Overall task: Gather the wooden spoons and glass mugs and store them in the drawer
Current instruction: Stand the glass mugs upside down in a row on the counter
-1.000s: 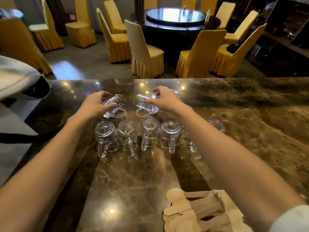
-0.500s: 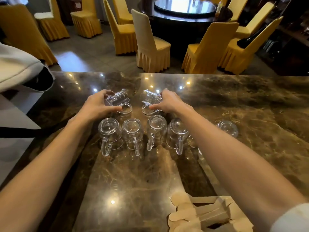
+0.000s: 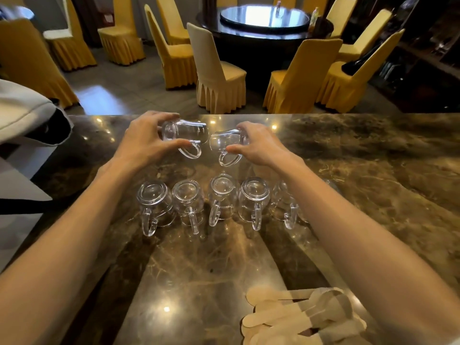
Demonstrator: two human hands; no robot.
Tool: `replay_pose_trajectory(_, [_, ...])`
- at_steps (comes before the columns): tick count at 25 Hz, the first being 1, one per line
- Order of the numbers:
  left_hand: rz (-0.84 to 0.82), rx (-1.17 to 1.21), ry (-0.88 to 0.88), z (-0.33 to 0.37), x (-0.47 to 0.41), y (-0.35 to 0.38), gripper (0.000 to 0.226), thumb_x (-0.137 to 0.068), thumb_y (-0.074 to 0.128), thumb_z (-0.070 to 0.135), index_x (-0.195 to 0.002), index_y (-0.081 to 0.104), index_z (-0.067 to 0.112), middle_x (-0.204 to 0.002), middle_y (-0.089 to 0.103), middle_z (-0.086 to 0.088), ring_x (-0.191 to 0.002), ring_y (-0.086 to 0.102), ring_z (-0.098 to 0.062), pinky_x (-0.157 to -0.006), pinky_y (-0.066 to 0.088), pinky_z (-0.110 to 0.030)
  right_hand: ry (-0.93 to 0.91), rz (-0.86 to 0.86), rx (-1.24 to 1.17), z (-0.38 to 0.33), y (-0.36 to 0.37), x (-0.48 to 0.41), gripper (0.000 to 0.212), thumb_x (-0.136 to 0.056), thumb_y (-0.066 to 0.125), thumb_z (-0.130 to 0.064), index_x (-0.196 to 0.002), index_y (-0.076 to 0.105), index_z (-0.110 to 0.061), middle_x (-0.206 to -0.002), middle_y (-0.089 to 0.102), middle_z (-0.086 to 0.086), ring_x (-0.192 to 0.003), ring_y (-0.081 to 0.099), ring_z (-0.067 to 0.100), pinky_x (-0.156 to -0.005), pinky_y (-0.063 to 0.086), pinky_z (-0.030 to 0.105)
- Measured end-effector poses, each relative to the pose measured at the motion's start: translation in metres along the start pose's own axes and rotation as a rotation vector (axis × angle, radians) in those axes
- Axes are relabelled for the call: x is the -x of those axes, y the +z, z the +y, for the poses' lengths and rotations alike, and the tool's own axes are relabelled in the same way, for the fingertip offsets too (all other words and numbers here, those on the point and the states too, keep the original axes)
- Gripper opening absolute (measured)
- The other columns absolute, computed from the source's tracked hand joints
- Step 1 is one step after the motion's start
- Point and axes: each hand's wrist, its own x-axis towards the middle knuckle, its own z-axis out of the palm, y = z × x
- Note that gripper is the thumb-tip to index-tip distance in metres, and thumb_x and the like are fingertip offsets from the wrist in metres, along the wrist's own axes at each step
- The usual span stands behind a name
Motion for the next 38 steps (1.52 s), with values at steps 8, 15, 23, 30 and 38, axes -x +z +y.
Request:
replay_pose_trajectory(8, [-0.019,-0.011,0.298,0.098,0.008,-0.01,0.071,-0.068,0.071,0.047,-0.129,0.053,0.018,-0.129,0.058,-0.006,-0.105,0.06,-0.017,-0.09,0.052,-0.038,0.038,0.286,0.072,0.039,-0.085,0.066,0.065,-0.077,0.072,-0.038,-0.129,0.045,-0.012,-0.126,0.058,0.007,-0.116,0.053,0.023,-0.094,0.043,0.033])
replay_pose_trajectory(15, [-0.12,-0.084,0.523,0.188,0.01,0.03,0.067,-0.075,0.068,0.046,-0.132,0.052,0.016,-0.13,0.058,-0.007,-0.116,0.055,-0.021,-0.096,0.047,-0.044,0.102,0.375,0.143,0.08,-0.122,0.115,0.062,-0.075,0.073,-0.042,-0.128,0.049,-0.021,-0.124,0.06,0.005,-0.116,0.052,0.022,-0.089,0.039,0.031])
replay_pose_trajectory(23, [-0.266,-0.205,0.7,0.249,0.02,0.093,0.065,-0.079,0.064,0.051,-0.135,0.049,0.022,-0.133,0.055,-0.003,-0.111,0.058,-0.022,-0.096,0.045,-0.042,0.289,0.433,0.218,0.129,-0.152,0.173,0.073,-0.069,0.075,-0.046,-0.131,0.045,-0.02,-0.126,0.058,0.006,-0.12,0.047,0.028,-0.093,0.041,0.039])
replay_pose_trajectory(30, [-0.319,-0.31,0.787,0.266,0.024,0.134,0.065,-0.077,0.063,0.055,-0.133,0.051,0.023,-0.127,0.06,-0.004,-0.111,0.056,-0.022,-0.087,0.043,-0.037,0.313,0.388,0.263,0.152,-0.151,0.196,0.065,-0.075,0.073,-0.042,-0.13,0.047,-0.02,-0.129,0.057,0.005,-0.123,0.047,0.027,-0.097,0.039,0.038])
replay_pose_trajectory(38, [-0.37,-0.38,0.788,0.253,0.024,0.16,0.064,-0.078,0.063,0.055,-0.131,0.053,0.02,-0.125,0.062,-0.001,-0.11,0.059,-0.02,-0.09,0.045,-0.035,0.312,0.227,0.236,0.157,-0.13,0.184,0.067,-0.075,0.073,-0.039,-0.134,0.046,-0.021,-0.133,0.055,0.004,-0.127,0.041,0.028,-0.1,0.038,0.038])
